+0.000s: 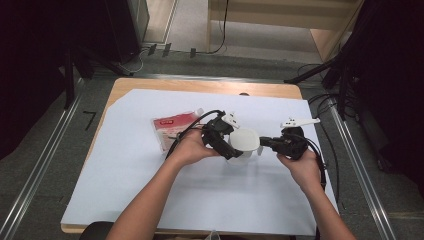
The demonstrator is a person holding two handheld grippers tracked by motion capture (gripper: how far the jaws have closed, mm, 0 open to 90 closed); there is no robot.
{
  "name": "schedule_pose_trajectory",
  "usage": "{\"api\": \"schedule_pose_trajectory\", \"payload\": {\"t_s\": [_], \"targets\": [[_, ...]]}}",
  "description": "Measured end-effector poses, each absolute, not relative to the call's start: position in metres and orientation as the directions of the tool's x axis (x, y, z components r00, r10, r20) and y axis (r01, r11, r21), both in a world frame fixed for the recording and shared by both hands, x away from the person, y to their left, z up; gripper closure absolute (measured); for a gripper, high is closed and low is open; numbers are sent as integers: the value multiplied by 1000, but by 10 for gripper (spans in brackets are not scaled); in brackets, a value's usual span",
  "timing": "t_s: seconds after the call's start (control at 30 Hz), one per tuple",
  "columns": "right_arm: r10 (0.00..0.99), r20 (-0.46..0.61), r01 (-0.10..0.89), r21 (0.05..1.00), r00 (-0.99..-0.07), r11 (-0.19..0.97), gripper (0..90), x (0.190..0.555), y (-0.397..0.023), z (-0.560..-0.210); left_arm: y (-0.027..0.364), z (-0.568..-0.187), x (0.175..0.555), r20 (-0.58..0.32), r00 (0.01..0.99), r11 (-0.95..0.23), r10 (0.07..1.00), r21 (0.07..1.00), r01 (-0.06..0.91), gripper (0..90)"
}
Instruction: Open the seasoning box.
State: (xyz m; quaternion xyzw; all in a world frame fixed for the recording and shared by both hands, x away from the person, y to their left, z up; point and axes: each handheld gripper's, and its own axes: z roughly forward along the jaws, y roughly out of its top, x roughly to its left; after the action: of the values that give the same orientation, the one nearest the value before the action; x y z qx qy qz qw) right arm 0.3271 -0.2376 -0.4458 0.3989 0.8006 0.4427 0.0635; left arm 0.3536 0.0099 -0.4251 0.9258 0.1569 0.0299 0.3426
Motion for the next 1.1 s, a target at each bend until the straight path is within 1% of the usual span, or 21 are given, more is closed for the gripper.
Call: {"api": "schedule_pose_trajectory", "payload": {"t_s": [0.07, 0.17, 0.3, 0.53, 0.7, 0.8, 0.83, 0.87, 0.9, 0.93, 0.97, 1.0, 1.1], "targets": [[701, 233, 574, 763, -674, 298, 900, 327, -236, -445, 10, -425, 354, -54, 949, -716, 310, 644, 270, 164], [699, 242, 577, 762, -674, 293, 900, 327, -236, -446, 11, -425, 354, -55, 950, -715, 309, 645, 270, 164], [705, 224, 577, 755, -673, 310, 900, 328, -239, -445, 10, -424, 353, -54, 949, -716, 311, 643, 271, 167], [710, 227, 584, 750, -667, 309, 900, 328, -240, -446, 12, -420, 353, -52, 946, -710, 321, 648, 277, 171], [709, 225, 582, 752, -668, 310, 900, 329, -239, -446, 11, -417, 353, -35, 948, -719, 317, 642, 265, 173], [709, 226, 581, 753, -668, 308, 900, 328, -238, -446, 13, -411, 352, -35, 949, -696, 313, 671, 255, 182], [708, 228, 582, 753, -668, 307, 900, 328, -238, -446, 14, -408, 352, -54, 950, -682, 309, 684, 261, 191], [707, 224, 579, 754, -671, 310, 900, 328, -238, -446, 16, -406, 353, -109, 957, -662, 268, 701, 265, 271], [704, 227, 579, 754, -673, 311, 900, 328, -238, -446, 15, -404, 352, -122, 959, -653, 255, 710, 264, 423], [699, 232, 579, 754, -676, 310, 900, 328, -238, -446, 13, -403, 351, -92, 961, -669, 262, 700, 250, 430], [703, 226, 579, 752, -675, 314, 900, 328, -237, -445, 10, -403, 350, -78, 964, -689, 255, 684, 237, 424], [702, 225, 578, 752, -676, 316, 900, 327, -237, -445, 8, -403, 350, -69, 967, -703, 246, 674, 227, 437], [700, 228, 580, 750, -677, 317, 900, 328, -238, -446, 4, -402, 348, -51, 973, -728, 226, 655, 203, 511]]}}
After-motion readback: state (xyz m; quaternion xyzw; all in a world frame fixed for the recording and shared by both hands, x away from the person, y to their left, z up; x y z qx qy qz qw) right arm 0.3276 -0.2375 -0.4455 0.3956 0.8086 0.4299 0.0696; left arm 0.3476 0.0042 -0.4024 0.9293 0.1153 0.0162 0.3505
